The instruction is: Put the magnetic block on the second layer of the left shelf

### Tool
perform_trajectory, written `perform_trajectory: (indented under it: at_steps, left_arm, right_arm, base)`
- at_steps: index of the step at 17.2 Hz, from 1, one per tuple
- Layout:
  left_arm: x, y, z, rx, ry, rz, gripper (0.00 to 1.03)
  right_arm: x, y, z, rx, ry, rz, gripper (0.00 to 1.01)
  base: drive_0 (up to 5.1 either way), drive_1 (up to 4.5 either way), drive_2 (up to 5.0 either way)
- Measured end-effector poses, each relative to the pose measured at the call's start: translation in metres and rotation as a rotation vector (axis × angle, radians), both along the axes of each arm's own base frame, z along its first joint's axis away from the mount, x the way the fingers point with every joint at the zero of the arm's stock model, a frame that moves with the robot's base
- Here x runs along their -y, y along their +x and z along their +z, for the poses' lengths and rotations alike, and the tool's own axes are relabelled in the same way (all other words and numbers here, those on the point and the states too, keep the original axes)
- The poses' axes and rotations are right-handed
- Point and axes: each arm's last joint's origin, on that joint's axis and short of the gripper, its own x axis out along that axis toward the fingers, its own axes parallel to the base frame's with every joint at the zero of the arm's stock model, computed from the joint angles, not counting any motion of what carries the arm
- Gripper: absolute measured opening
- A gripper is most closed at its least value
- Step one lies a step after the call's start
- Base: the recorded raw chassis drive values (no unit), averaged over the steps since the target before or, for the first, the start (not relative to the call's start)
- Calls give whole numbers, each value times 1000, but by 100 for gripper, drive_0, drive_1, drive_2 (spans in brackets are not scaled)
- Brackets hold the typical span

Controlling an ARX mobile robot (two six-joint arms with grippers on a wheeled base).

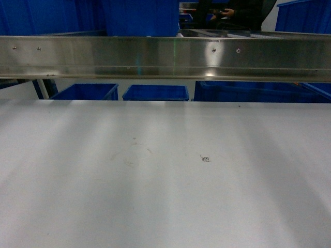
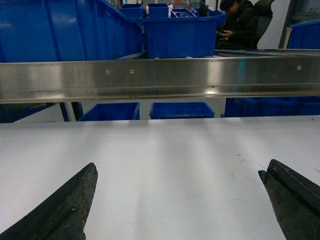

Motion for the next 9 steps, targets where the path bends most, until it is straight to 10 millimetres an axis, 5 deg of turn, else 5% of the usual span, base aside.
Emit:
perform_trajectory:
  at_steps: [9]
  left_arm:
    - [0,0,0,-3,0,2,98]
  right_arm:
    - [0,0,0,5,0,2,44]
  base:
    - [-485,225,279]
